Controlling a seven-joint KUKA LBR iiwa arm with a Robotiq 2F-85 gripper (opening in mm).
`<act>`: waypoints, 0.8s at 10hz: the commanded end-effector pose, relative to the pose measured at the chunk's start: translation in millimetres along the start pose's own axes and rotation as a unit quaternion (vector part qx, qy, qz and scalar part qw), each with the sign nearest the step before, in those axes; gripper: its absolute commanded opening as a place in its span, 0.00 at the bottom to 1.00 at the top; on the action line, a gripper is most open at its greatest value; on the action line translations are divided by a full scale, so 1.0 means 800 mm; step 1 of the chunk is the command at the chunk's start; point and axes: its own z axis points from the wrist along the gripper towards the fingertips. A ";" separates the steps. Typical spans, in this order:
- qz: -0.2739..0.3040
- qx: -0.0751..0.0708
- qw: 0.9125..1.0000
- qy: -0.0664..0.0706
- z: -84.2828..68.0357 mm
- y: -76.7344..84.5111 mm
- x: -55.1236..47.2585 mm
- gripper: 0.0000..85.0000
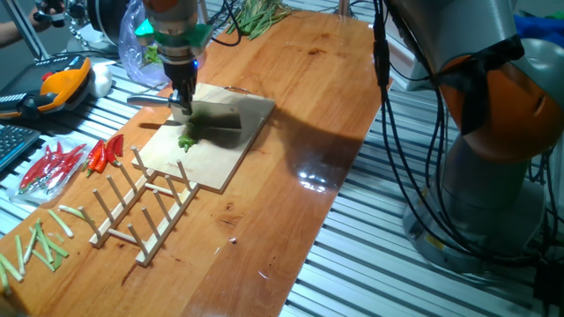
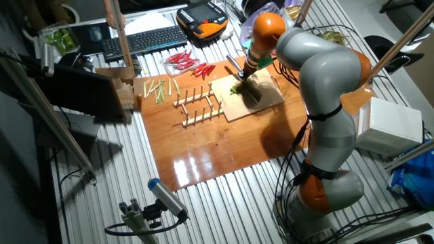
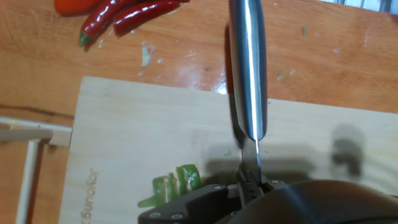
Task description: Chop the chili peppers
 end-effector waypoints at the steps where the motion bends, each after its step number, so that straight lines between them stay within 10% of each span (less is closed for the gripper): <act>1: 0.002 -0.006 1.000 0.007 -0.014 -0.002 -0.006 0.00; 4: -0.002 -0.001 1.000 0.026 -0.042 -0.006 -0.018 0.00; 8: -0.010 0.015 1.000 0.014 -0.025 -0.007 -0.018 0.00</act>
